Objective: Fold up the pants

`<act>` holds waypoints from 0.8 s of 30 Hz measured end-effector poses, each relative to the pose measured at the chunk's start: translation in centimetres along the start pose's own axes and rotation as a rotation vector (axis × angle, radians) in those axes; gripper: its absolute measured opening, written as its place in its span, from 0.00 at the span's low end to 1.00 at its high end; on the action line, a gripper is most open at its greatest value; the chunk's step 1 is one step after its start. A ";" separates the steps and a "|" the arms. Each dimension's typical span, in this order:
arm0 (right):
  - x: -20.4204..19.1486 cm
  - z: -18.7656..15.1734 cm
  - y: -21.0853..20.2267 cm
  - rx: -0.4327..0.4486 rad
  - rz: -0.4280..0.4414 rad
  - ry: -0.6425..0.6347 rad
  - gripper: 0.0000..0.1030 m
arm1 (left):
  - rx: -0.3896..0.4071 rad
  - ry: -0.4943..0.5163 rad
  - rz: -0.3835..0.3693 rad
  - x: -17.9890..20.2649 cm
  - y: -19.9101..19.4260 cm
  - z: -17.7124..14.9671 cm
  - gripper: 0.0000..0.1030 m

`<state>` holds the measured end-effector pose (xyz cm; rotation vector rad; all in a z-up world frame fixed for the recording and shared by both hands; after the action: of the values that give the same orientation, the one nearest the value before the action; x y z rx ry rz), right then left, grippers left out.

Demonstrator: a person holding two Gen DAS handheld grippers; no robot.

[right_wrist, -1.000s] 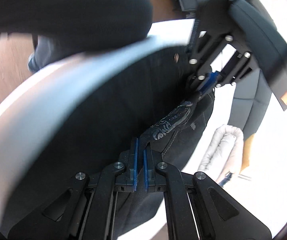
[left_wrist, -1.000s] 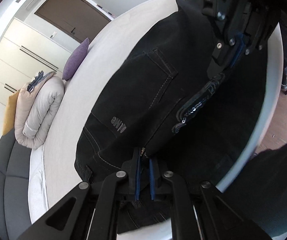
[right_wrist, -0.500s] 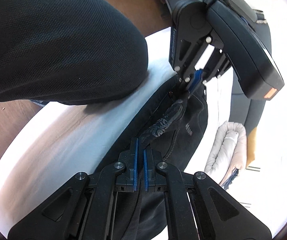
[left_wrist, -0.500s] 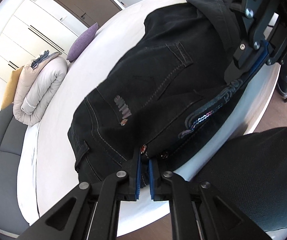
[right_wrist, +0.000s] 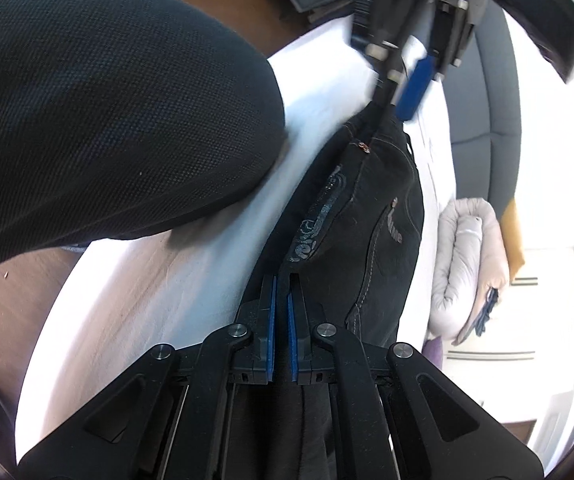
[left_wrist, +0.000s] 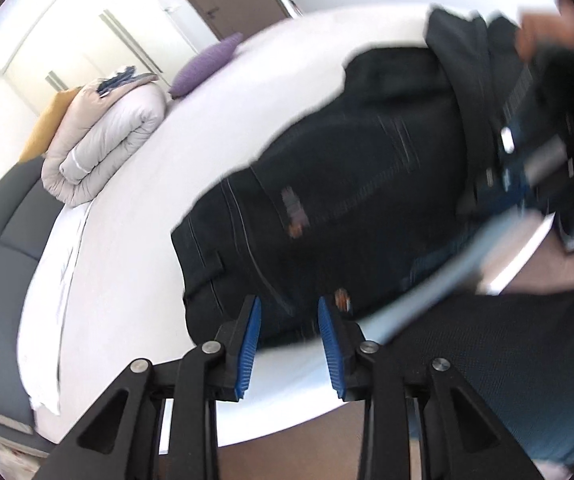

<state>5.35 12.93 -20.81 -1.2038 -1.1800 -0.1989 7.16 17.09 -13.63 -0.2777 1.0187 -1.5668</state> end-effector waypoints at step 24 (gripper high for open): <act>3.8 -26.6 -9.3 0.165 0.095 1.839 0.71 | -0.131 -0.294 -0.019 2.0 8.9 8.8 0.62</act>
<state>16.63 -10.42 -9.21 -0.4737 0.4755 -0.8651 18.57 11.93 -15.59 -0.5915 0.8895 -1.4275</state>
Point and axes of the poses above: each gripper's, at about its wrist camera, not at the fingertips, and y roughly the way its jaws point, x to its right, z to its top, the point moved 8 cm from there along y, roughly the way its jaws point, and after that the axes turned 8 degrees about -y, right-handed, at the moved point
